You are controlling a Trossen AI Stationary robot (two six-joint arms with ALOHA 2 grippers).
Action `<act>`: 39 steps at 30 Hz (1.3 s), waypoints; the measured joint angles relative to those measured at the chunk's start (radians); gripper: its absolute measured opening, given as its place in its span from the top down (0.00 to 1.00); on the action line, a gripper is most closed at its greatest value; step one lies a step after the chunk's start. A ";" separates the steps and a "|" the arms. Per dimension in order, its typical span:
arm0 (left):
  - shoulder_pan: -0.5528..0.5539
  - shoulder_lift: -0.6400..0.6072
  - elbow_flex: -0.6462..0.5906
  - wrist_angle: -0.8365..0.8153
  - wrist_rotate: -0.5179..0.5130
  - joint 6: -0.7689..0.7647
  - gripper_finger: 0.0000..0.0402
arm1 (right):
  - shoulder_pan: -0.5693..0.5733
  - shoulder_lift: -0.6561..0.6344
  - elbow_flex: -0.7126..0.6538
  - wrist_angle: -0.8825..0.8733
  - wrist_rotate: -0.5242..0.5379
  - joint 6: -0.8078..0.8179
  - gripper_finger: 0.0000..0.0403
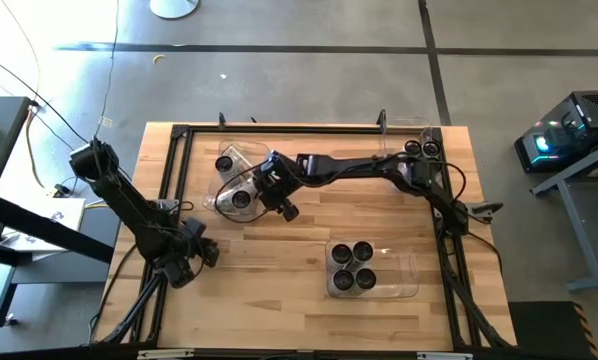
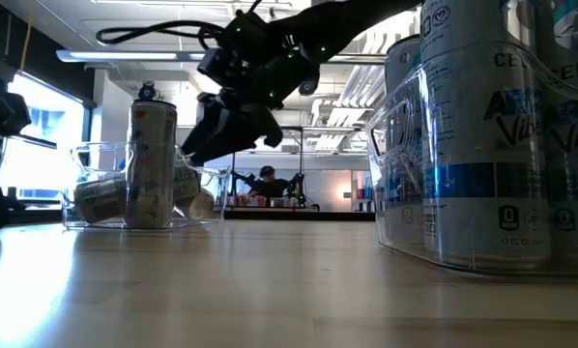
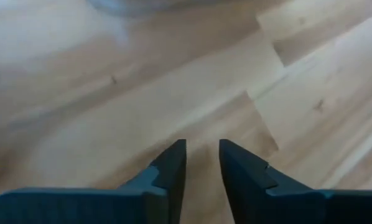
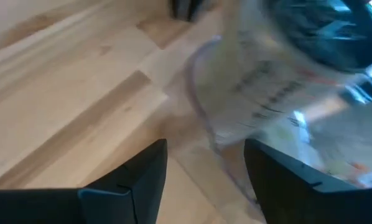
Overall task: Sort soda cans
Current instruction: Move the transparent bin to the top center of the table
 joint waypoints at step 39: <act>0.001 -0.006 0.240 -0.424 -0.128 0.043 0.71 | -0.010 -0.010 0.002 -0.233 -0.109 -0.062 0.98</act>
